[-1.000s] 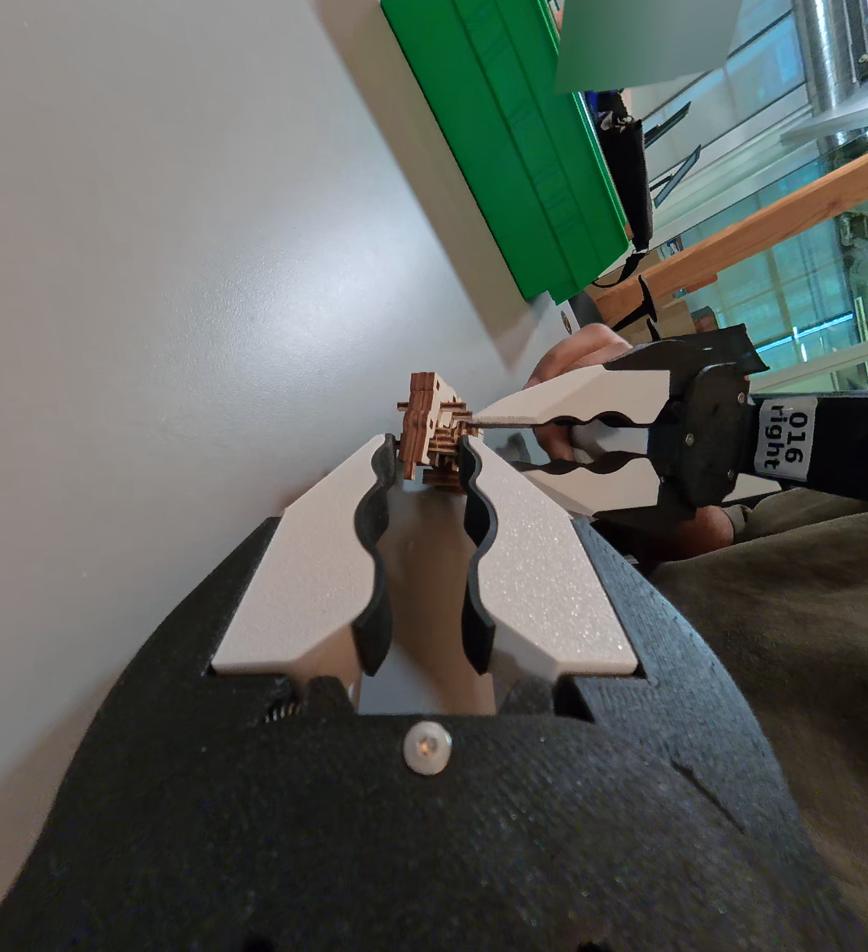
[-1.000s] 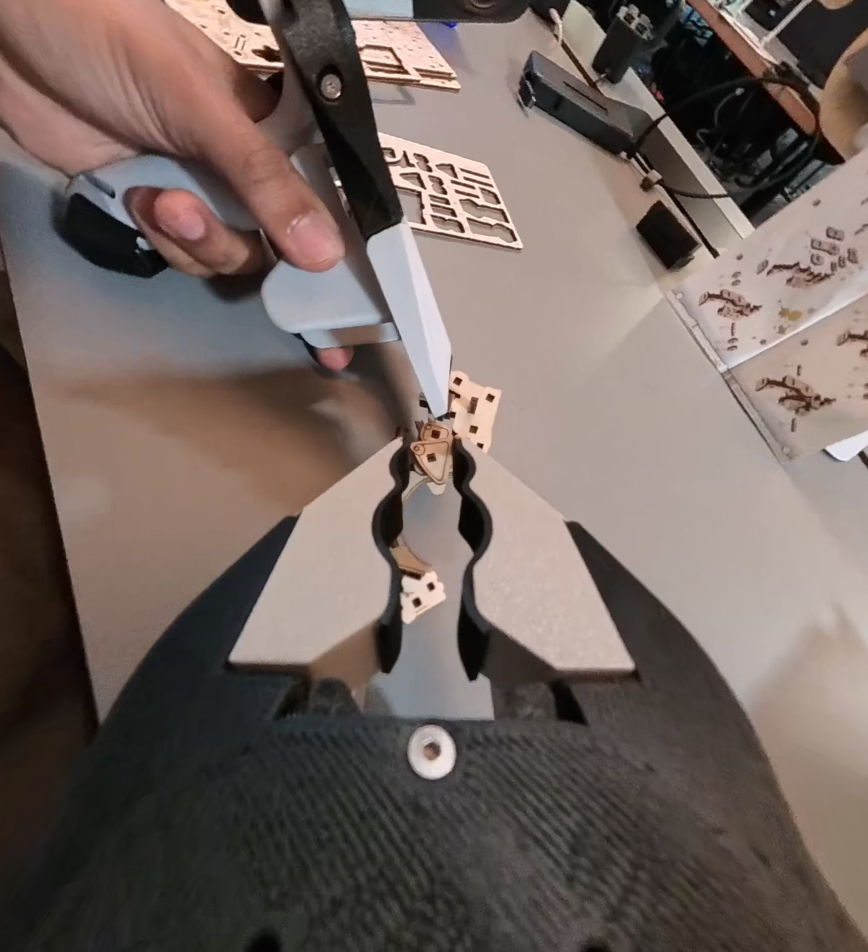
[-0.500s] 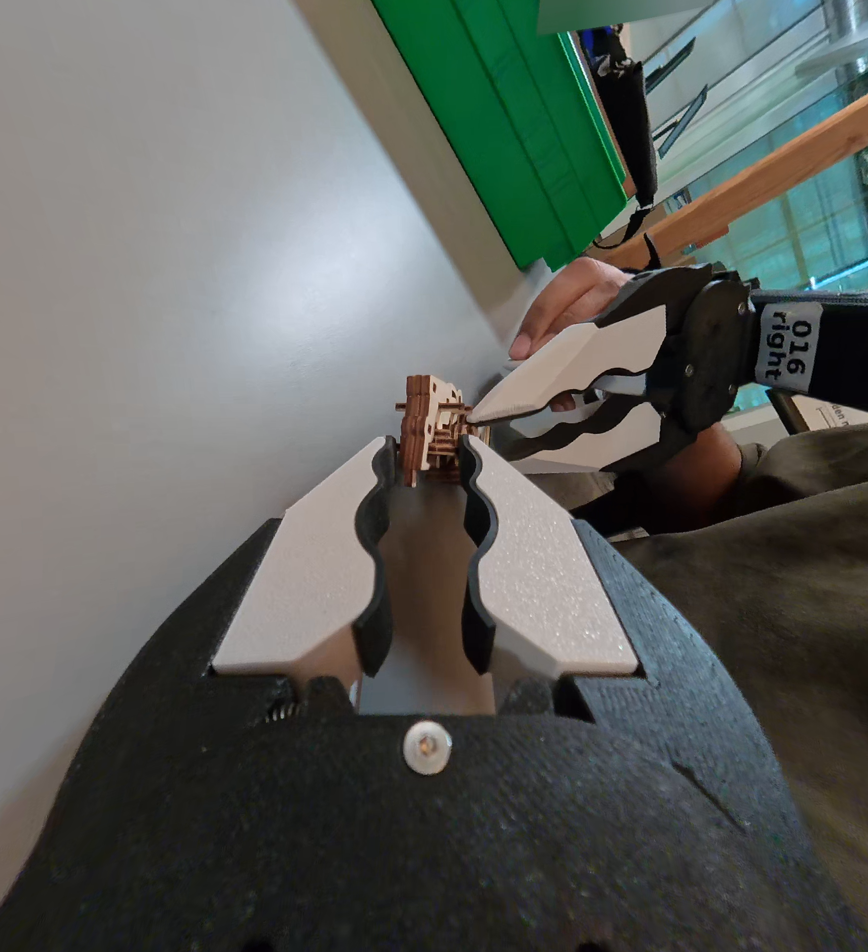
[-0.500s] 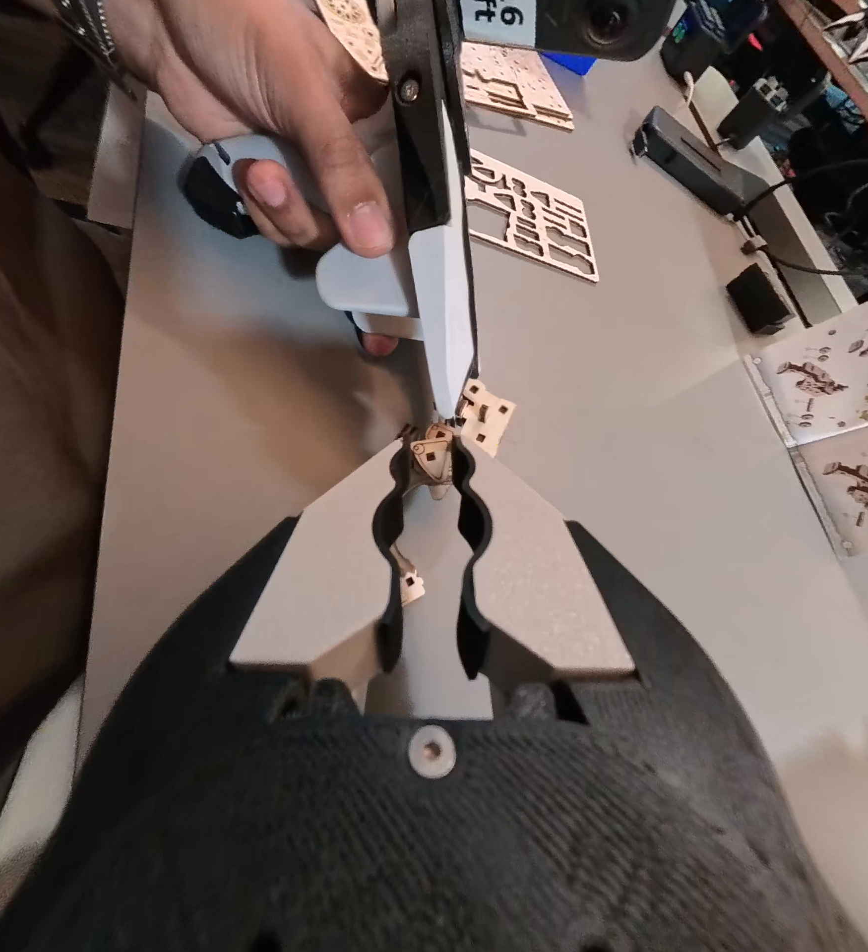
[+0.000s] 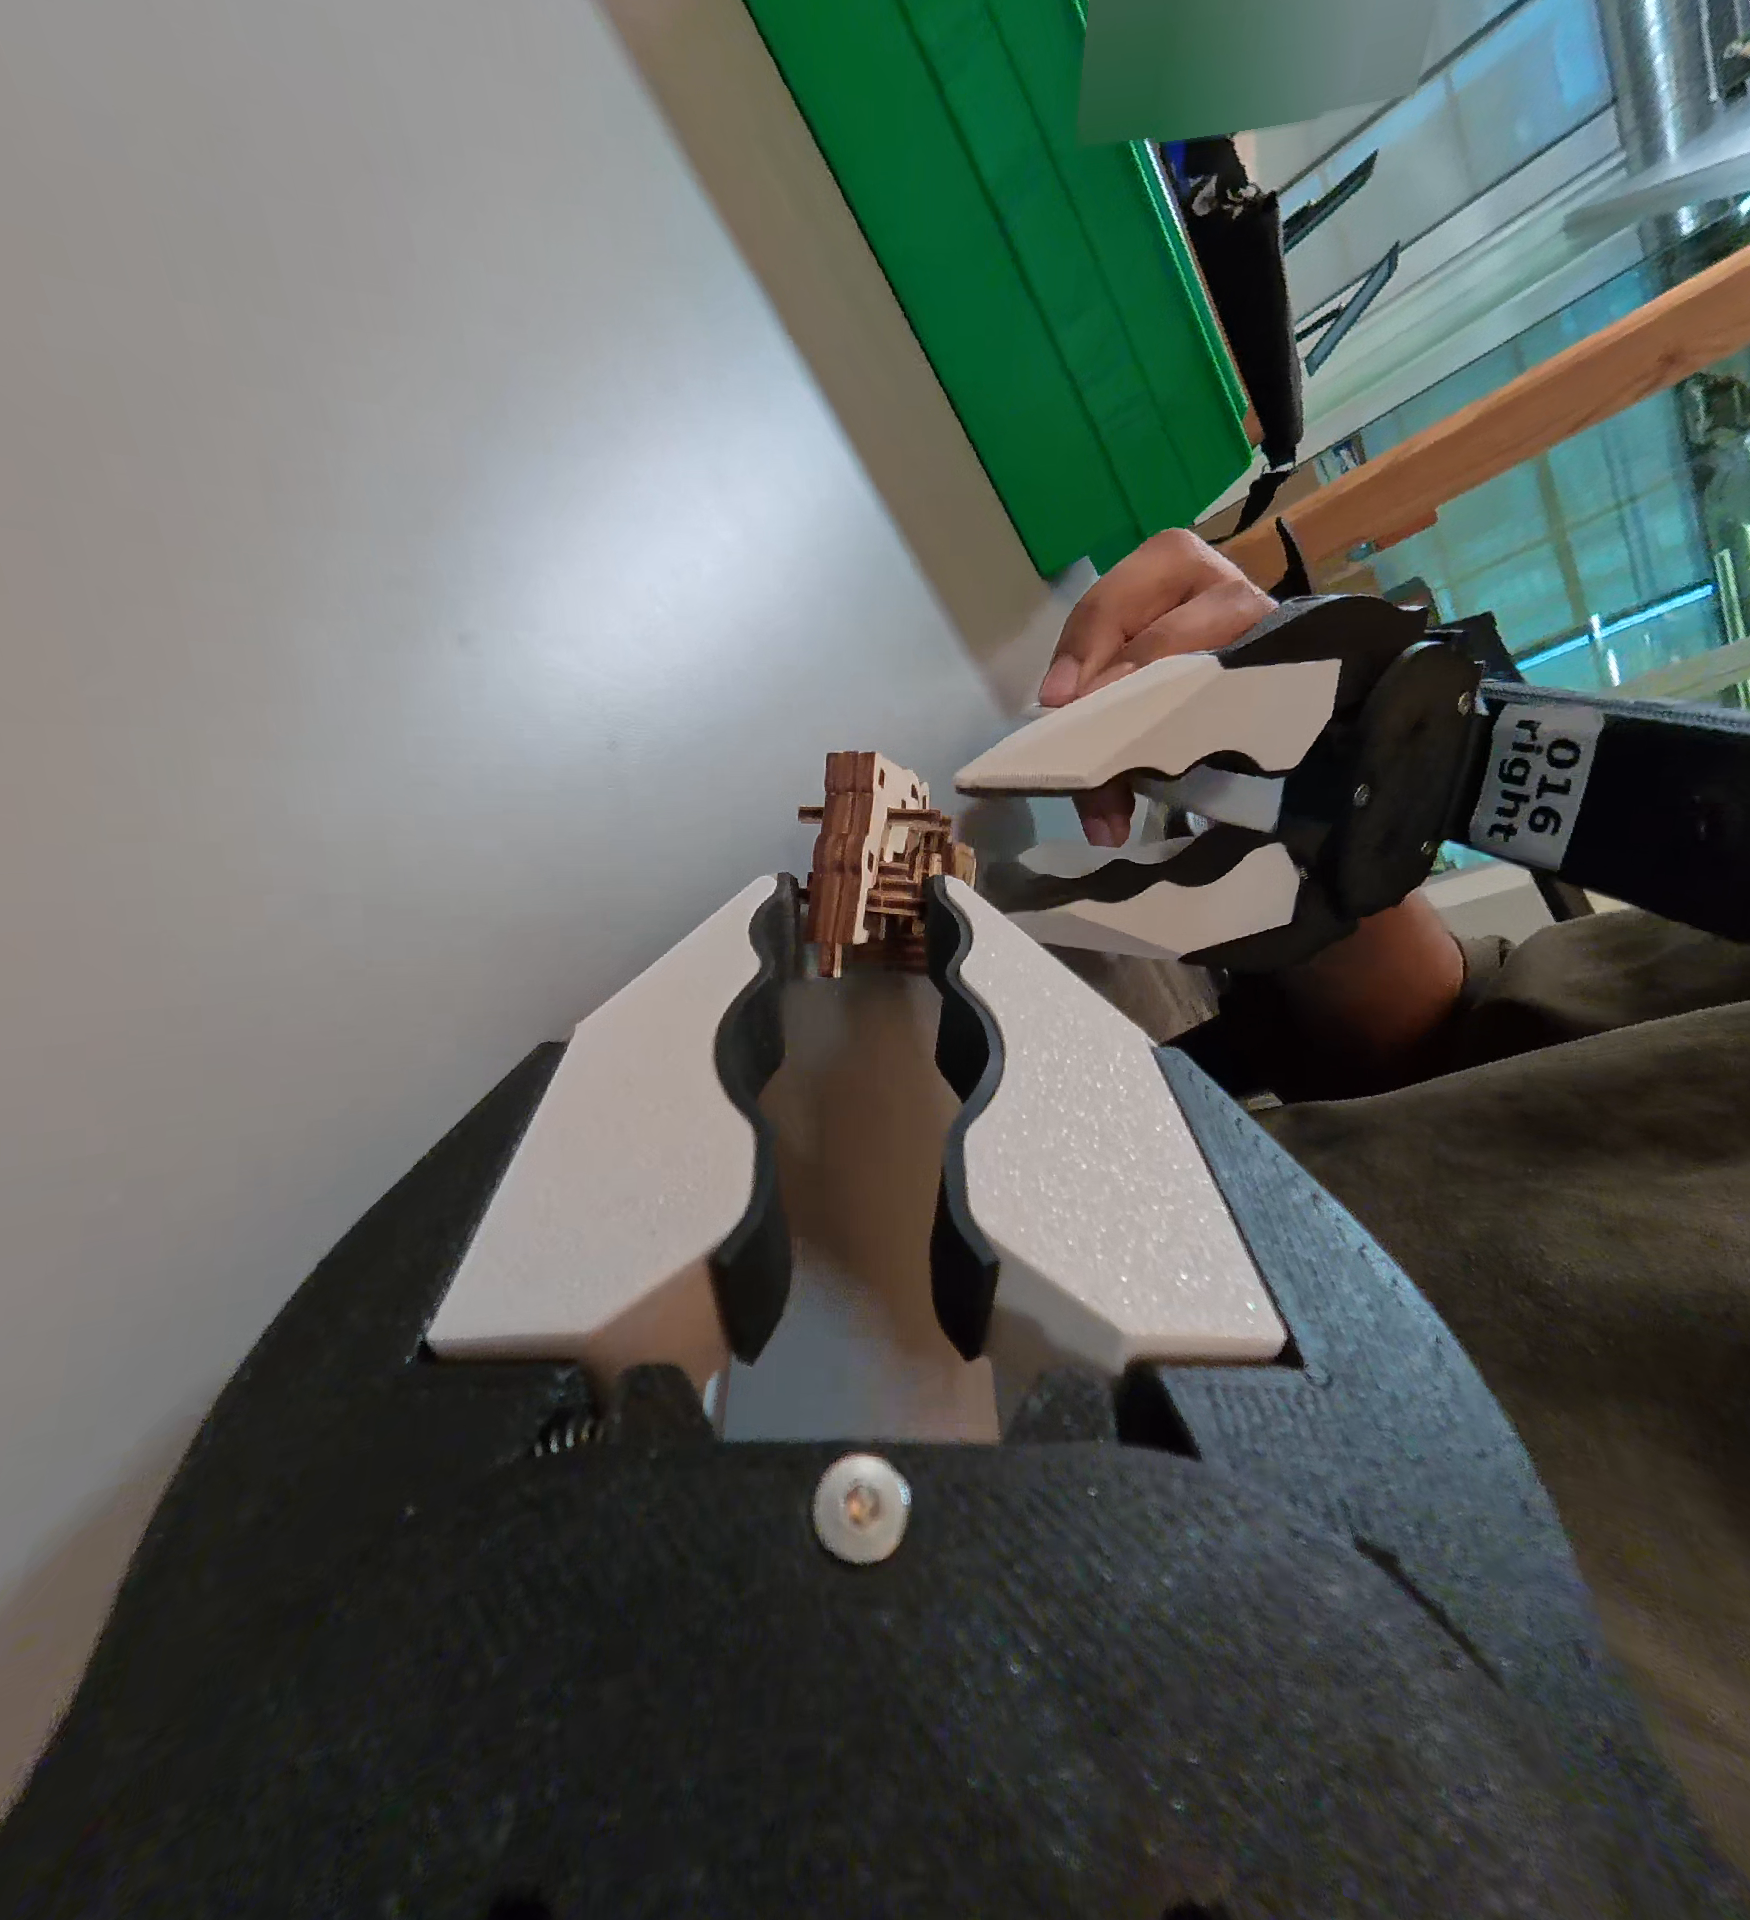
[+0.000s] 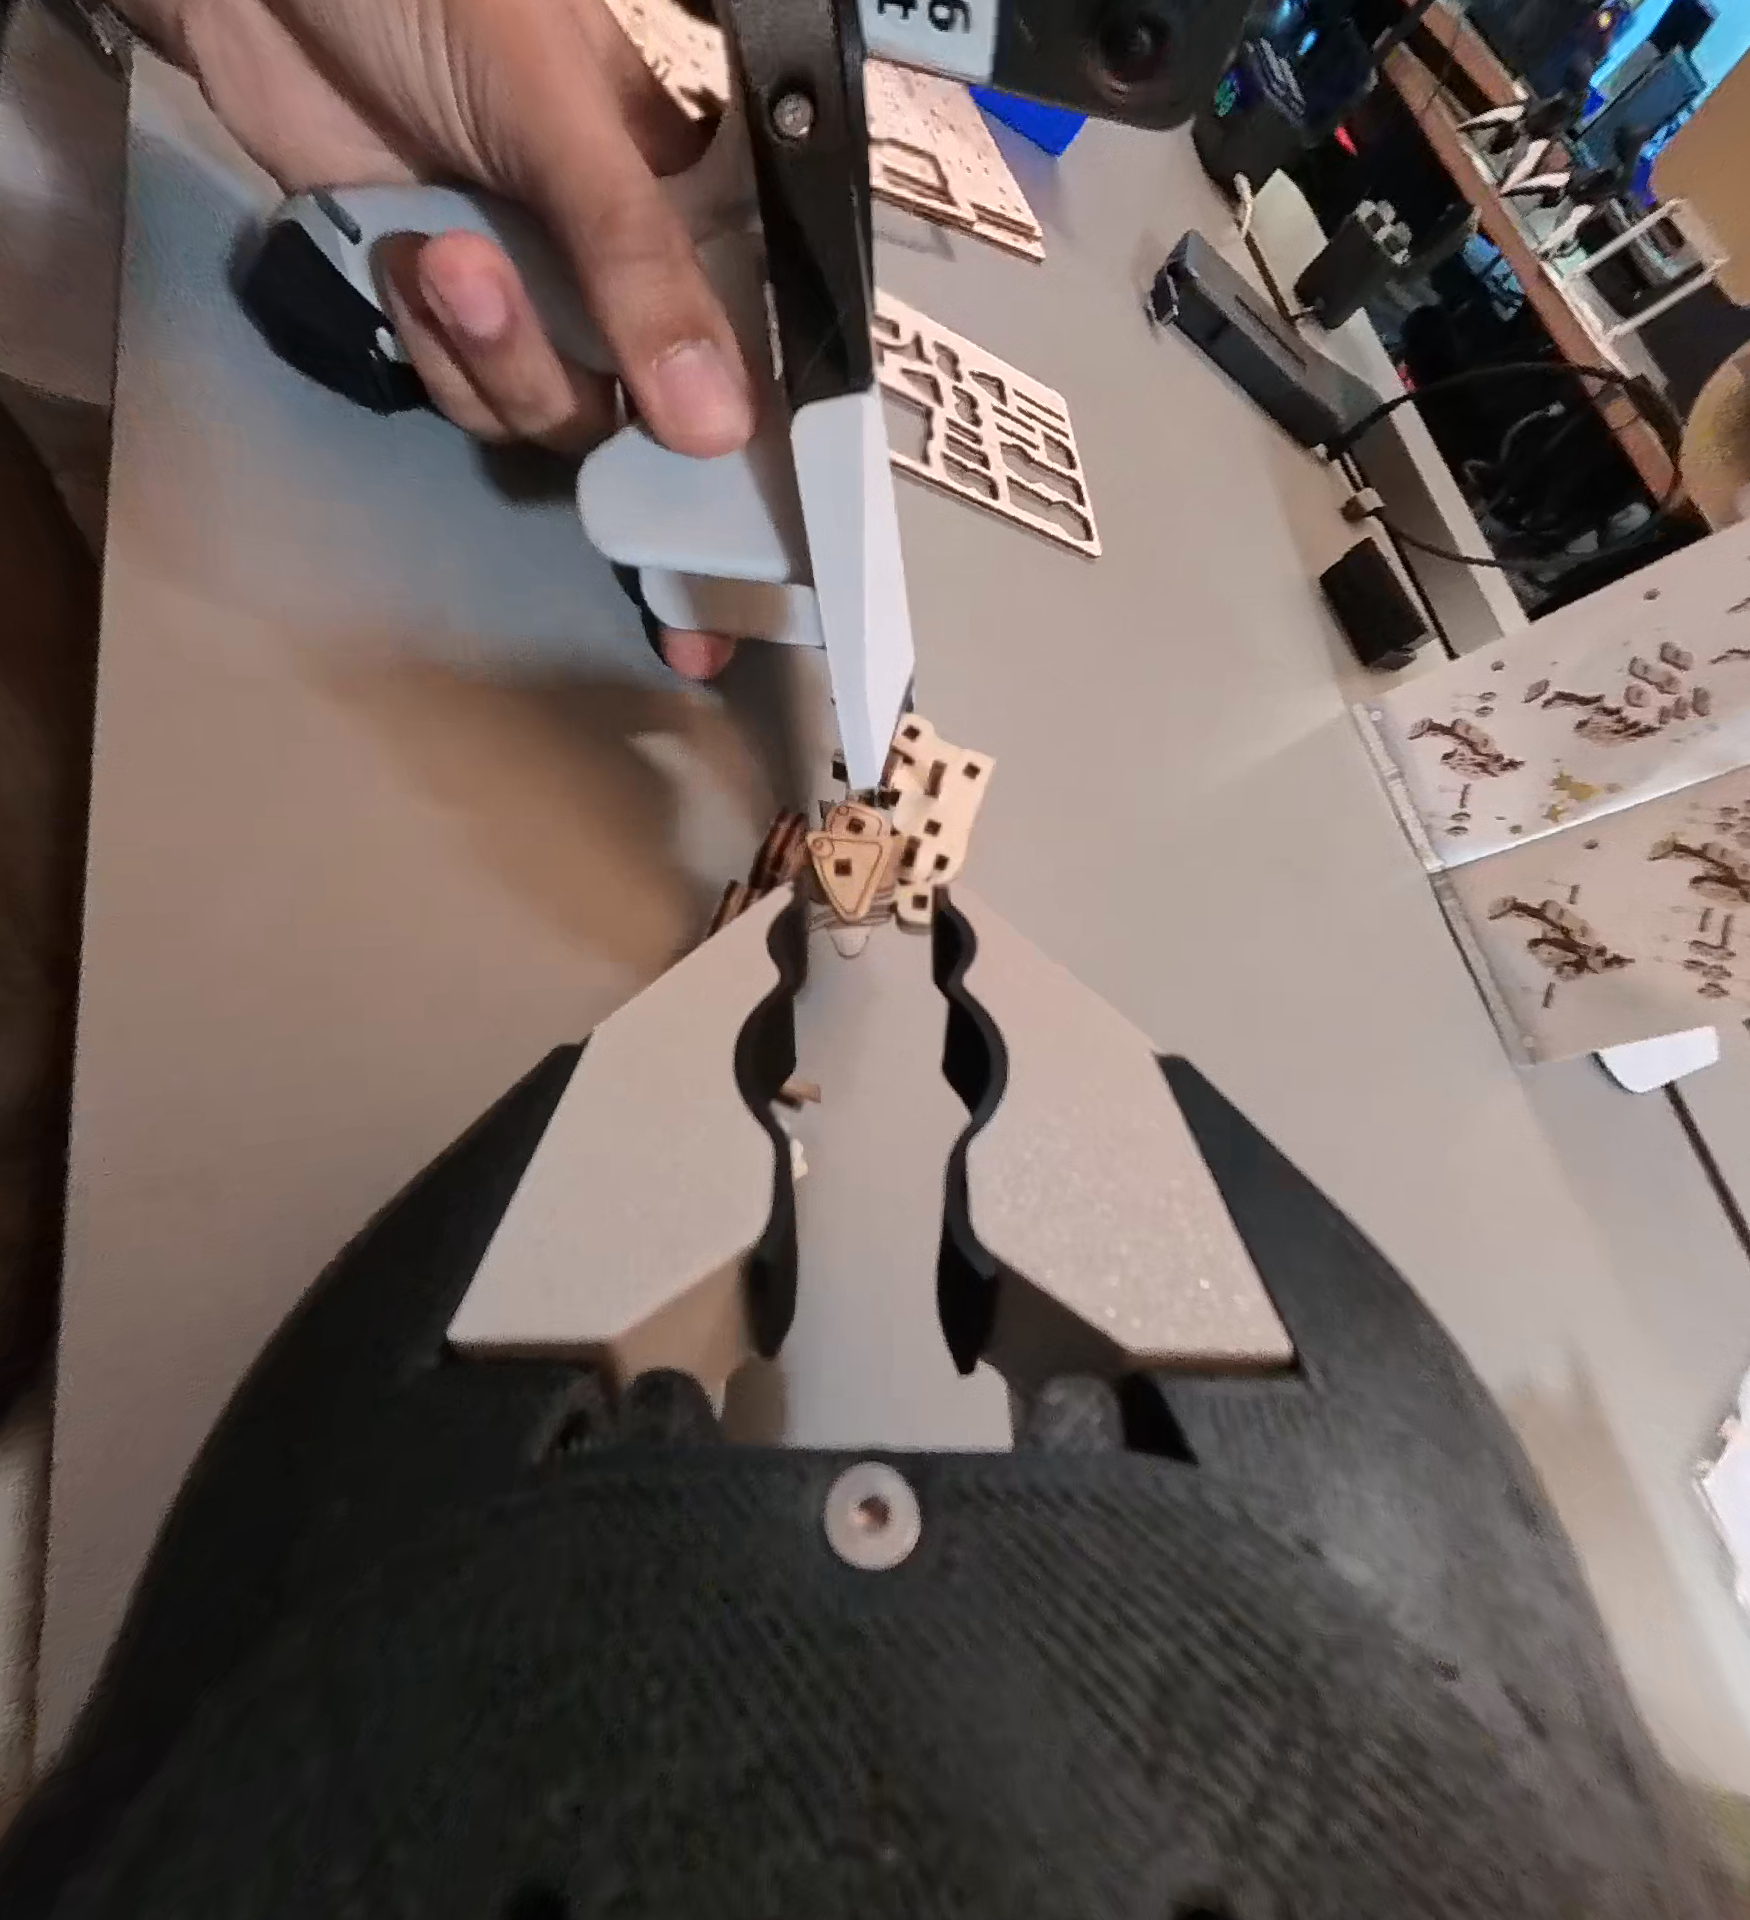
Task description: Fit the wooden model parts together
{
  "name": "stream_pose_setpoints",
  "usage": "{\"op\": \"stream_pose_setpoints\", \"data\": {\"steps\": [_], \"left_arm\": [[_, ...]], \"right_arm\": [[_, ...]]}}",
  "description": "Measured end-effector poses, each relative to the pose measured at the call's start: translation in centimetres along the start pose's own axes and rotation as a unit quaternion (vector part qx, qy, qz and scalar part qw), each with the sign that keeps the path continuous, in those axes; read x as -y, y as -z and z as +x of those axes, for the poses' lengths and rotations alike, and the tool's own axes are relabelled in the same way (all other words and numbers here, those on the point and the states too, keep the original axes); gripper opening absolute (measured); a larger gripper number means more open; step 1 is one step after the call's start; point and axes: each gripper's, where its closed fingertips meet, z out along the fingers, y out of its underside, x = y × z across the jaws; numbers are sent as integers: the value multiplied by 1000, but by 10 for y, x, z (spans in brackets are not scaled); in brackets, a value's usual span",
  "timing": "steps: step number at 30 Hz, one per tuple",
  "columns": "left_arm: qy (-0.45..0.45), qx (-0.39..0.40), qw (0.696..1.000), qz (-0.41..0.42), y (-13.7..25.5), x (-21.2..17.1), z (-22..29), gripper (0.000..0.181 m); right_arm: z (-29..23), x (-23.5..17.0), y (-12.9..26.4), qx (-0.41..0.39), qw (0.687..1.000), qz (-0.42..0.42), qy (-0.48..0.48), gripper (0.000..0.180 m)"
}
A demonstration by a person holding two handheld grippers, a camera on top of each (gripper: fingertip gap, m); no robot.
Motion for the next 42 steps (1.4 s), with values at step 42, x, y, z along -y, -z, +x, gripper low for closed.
{"op": "stream_pose_setpoints", "data": {"steps": [42], "left_arm": [[41,-127,979,-152,3,-37,24,24]], "right_arm": [[-28,-45,35,194,975,-39,-104,38]]}}
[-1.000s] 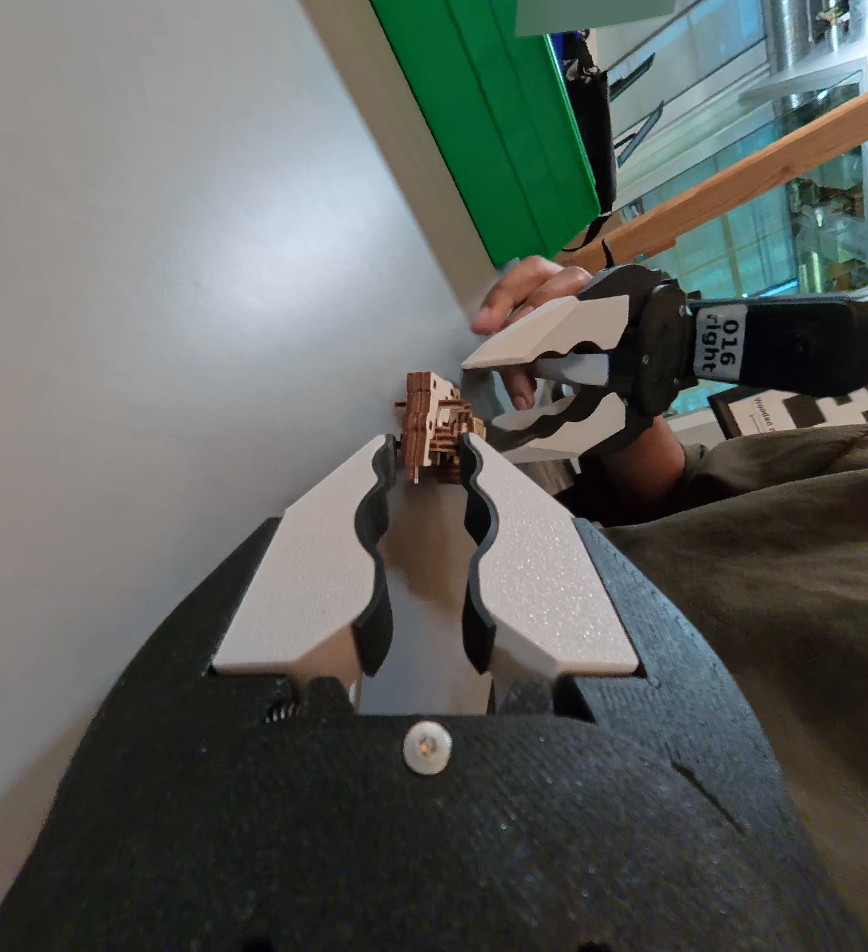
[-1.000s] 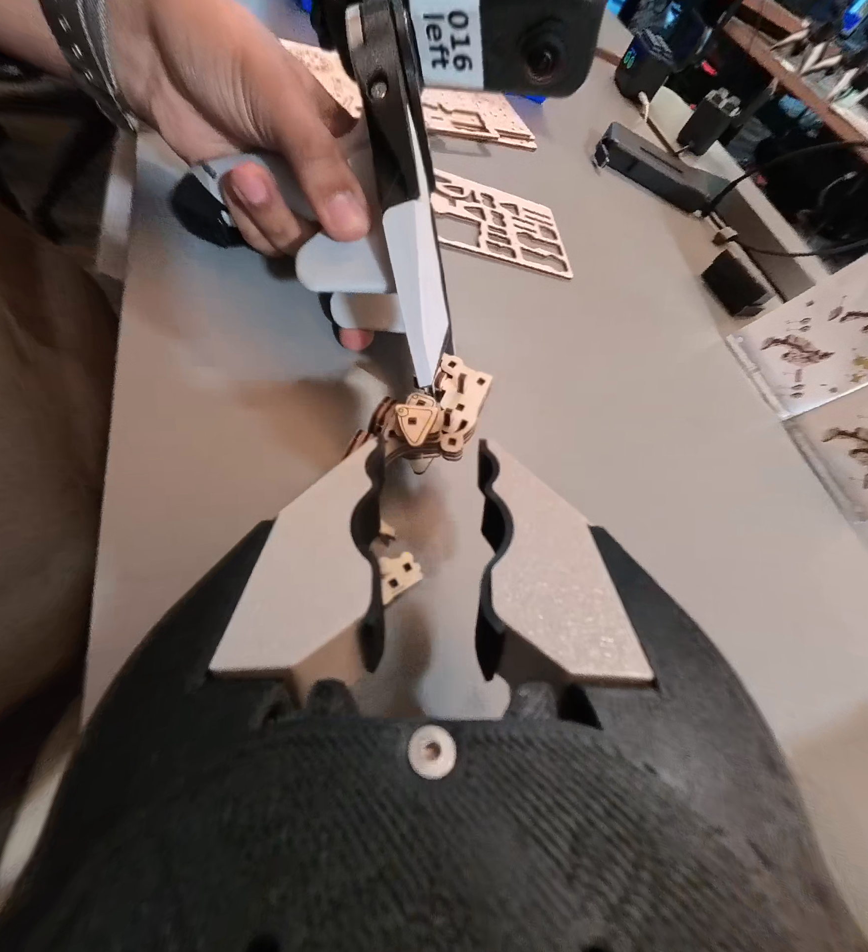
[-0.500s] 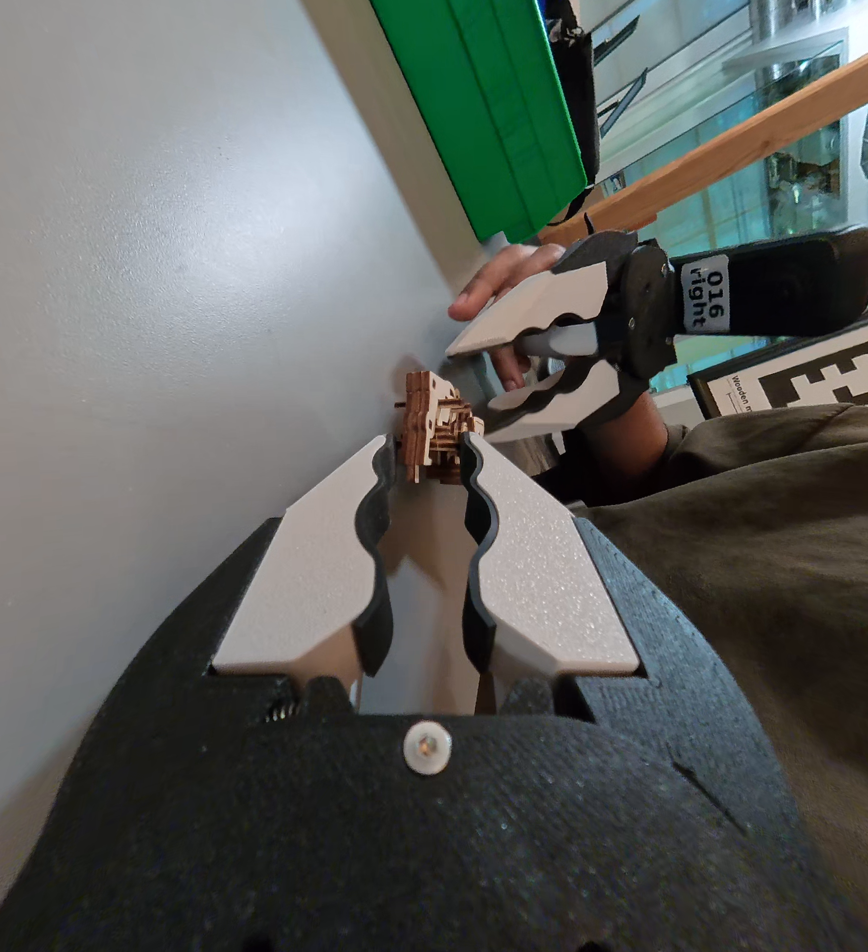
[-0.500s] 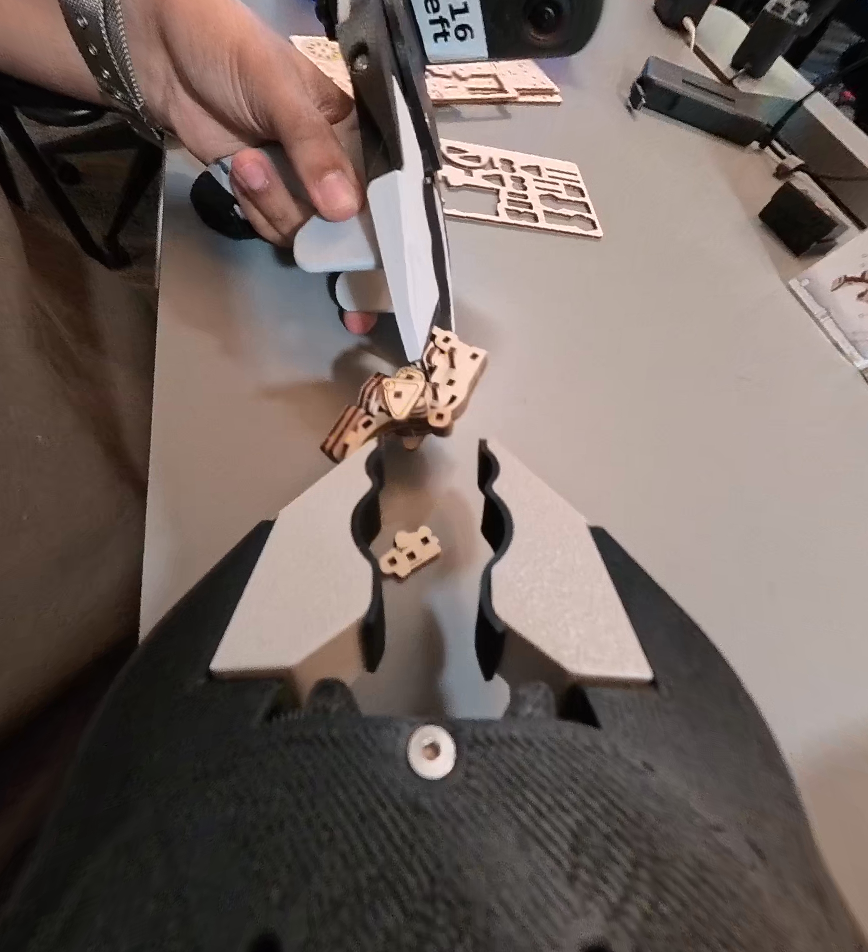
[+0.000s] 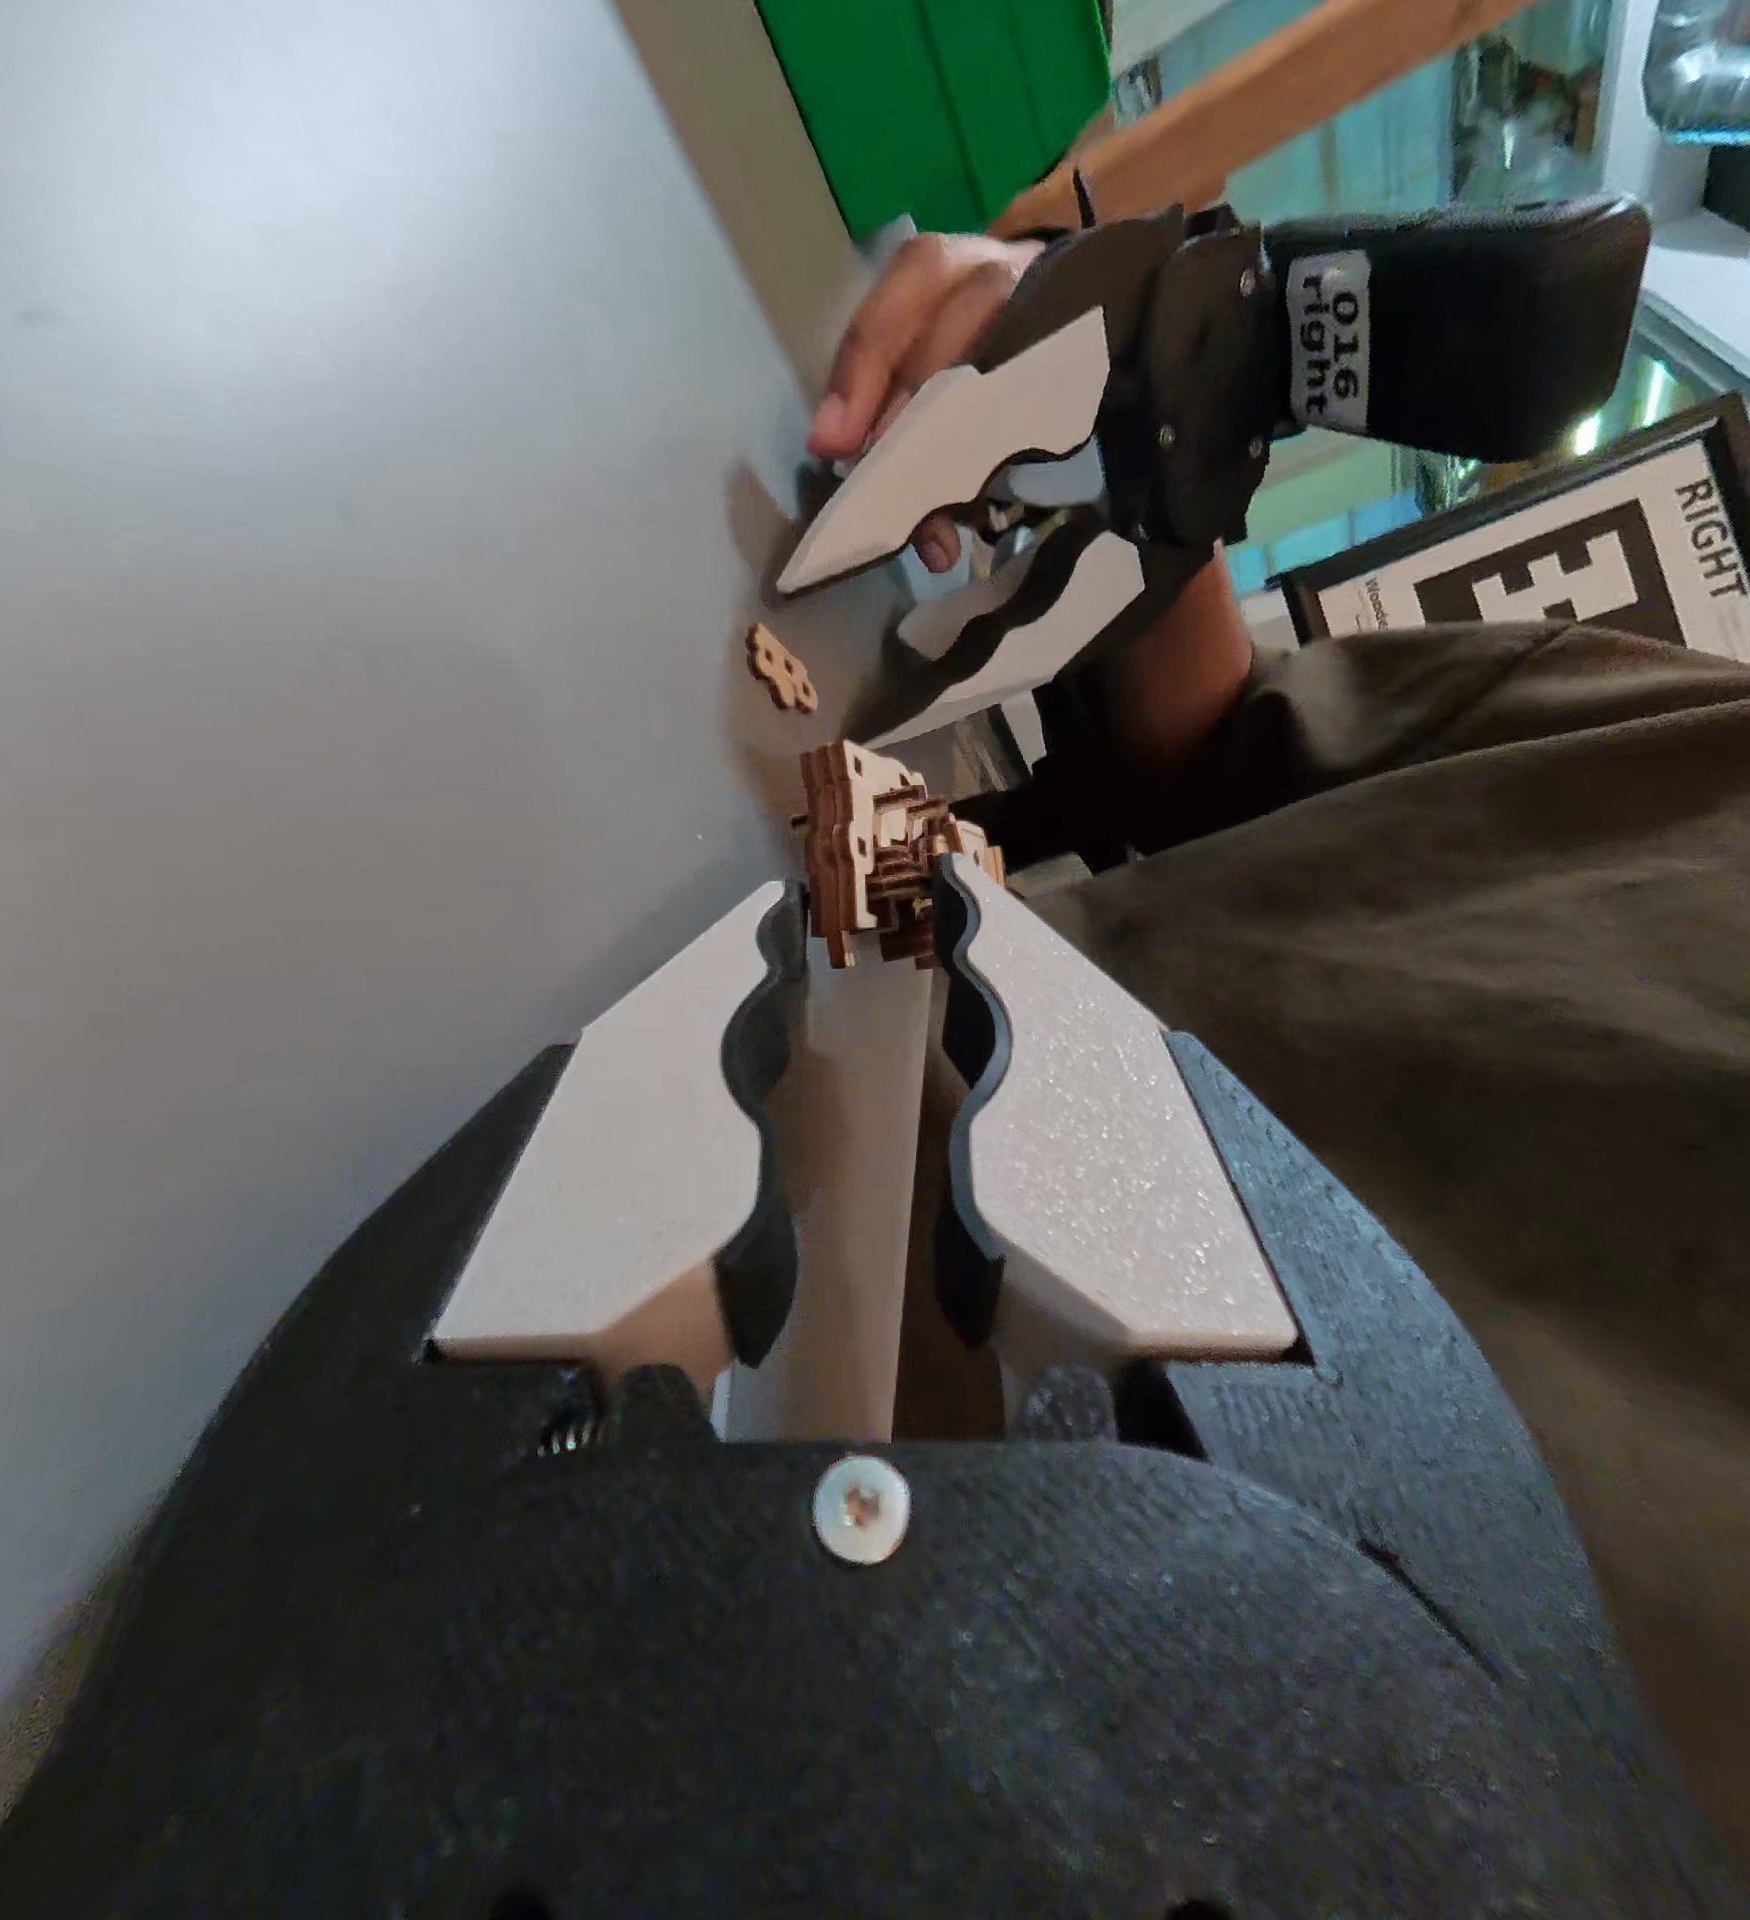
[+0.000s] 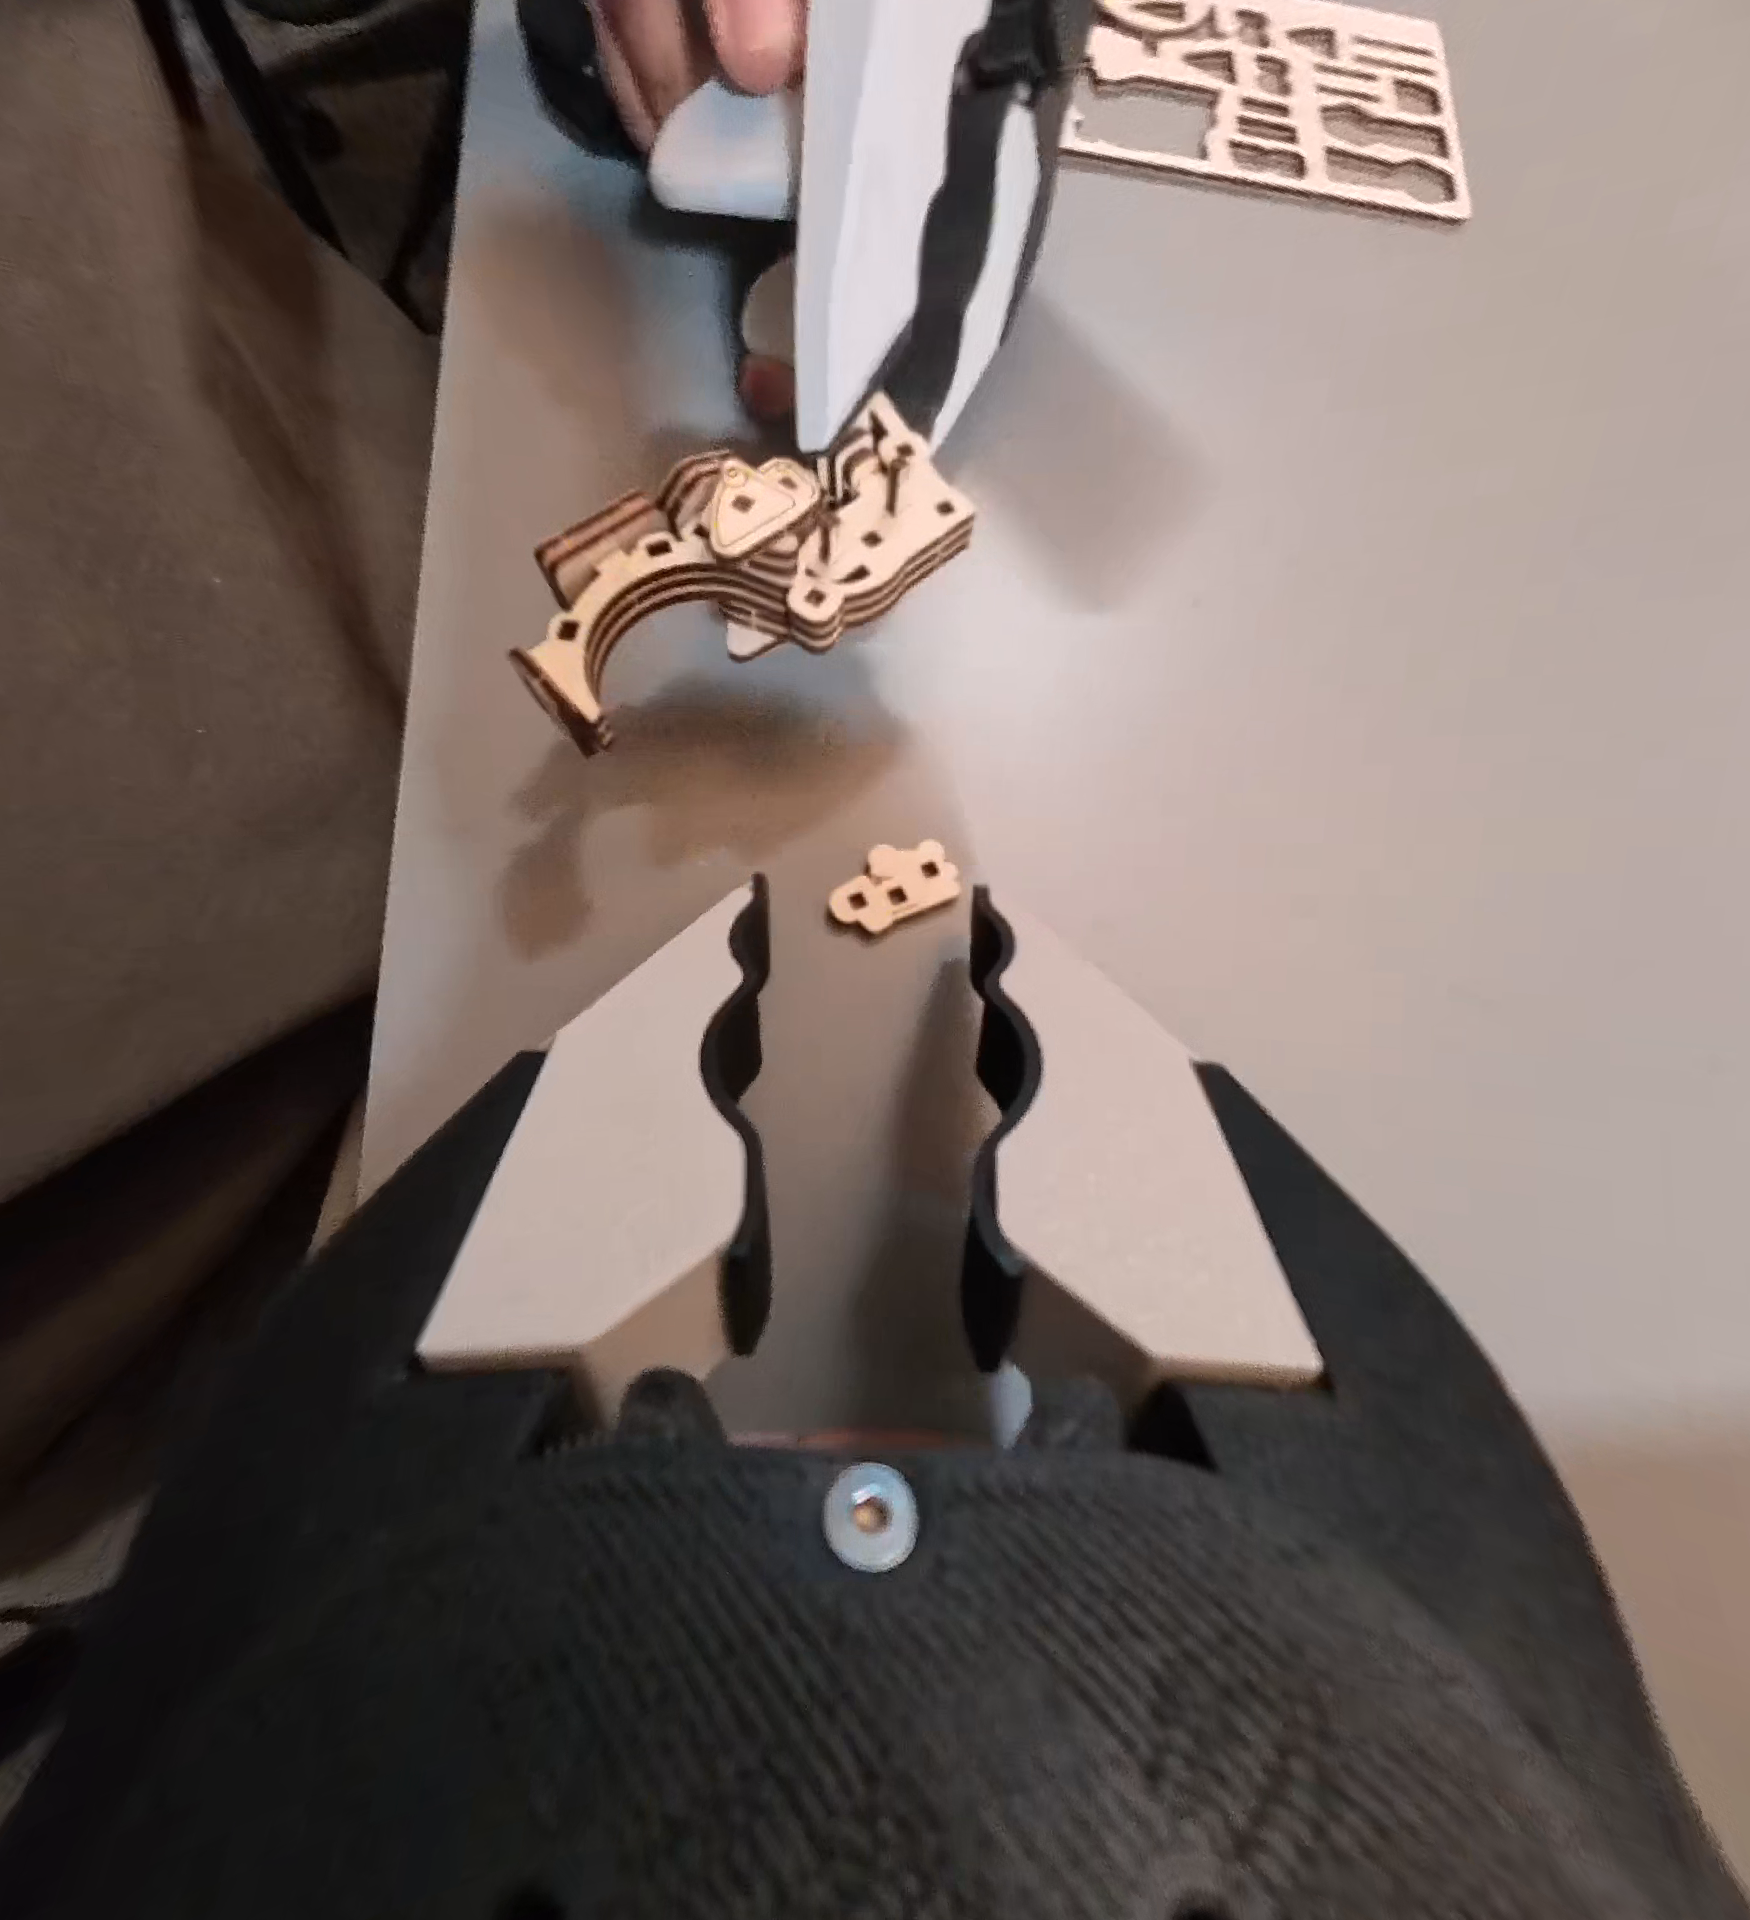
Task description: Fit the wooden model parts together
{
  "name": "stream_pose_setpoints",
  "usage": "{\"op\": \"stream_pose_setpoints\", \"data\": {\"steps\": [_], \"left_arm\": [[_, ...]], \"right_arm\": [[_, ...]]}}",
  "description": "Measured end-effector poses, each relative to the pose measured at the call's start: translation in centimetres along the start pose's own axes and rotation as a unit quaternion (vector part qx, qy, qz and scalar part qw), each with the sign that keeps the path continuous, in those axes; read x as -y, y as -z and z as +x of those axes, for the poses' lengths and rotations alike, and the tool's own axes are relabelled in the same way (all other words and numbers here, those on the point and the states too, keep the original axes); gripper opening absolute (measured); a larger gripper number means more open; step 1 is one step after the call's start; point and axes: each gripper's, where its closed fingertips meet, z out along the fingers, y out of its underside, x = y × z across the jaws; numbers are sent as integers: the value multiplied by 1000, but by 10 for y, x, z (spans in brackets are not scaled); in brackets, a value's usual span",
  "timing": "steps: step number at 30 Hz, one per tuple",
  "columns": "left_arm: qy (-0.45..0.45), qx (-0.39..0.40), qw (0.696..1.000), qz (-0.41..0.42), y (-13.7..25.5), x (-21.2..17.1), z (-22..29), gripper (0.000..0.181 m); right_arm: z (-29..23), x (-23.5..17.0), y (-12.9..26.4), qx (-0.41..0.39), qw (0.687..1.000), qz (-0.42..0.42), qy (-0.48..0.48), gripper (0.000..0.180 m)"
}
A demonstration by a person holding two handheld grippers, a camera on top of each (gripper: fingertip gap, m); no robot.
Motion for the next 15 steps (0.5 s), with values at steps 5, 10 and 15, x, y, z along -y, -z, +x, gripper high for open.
{"op": "stream_pose_setpoints", "data": {"steps": [5,10,15], "left_arm": [[5,0,1000,-1,0,1,-1,24],[8,5,1000,5,0,2,-2,24],[9,6,1000,7,0,3,-2,24]], "right_arm": [[4,-1,-5,34,999,-9,37,39],[2,3,-11,53,998,-2,36,20],[4,2,-10,36,999,-6,40,13]]}}
